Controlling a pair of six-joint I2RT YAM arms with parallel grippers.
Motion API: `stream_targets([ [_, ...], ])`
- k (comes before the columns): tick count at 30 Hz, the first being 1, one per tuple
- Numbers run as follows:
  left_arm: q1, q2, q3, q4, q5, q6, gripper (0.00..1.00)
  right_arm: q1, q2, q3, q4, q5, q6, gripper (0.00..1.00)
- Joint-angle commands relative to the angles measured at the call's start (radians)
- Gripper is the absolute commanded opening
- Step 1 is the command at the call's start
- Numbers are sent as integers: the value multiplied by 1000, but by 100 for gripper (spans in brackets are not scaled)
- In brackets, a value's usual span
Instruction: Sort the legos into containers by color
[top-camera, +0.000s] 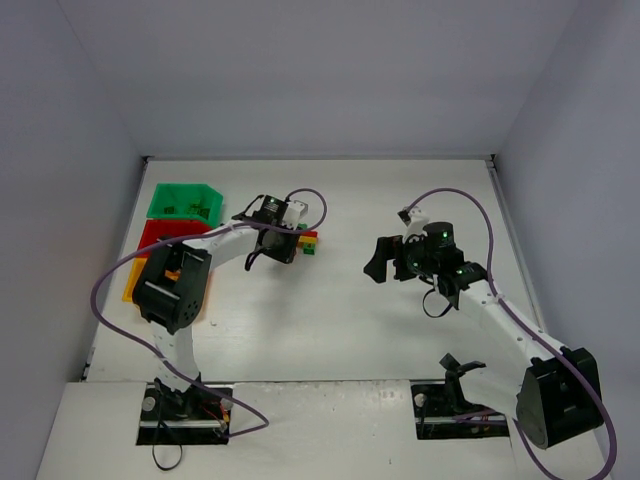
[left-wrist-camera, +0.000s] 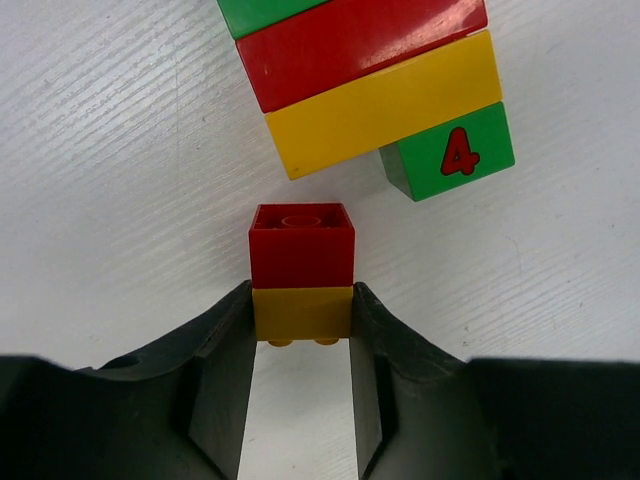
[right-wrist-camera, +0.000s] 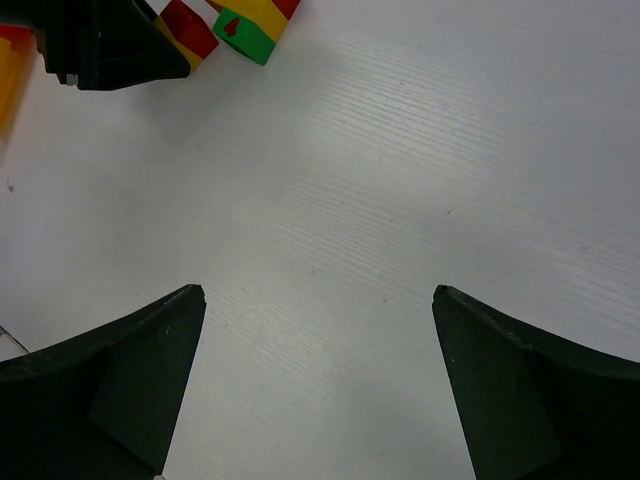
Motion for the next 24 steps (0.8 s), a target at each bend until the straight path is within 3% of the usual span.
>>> stream_targets([
  [1,-5,-29,21,42,5,14,31,8,0,36,55,-26,-8,94],
  [6,-22,-88,-13,45,14,15,13,6,1,61,53,-49,17,94],
  [16,-96,-398,-131,172,117,87,13,49,81,236,45,-208,250,92],
  [20,-145,-548,-183,236,147,185,13,121,127,344,47,-204,376,87],
  [24,-160,-616,-195,237,186,225,13,170,150,413,47,-184,396,85],
])
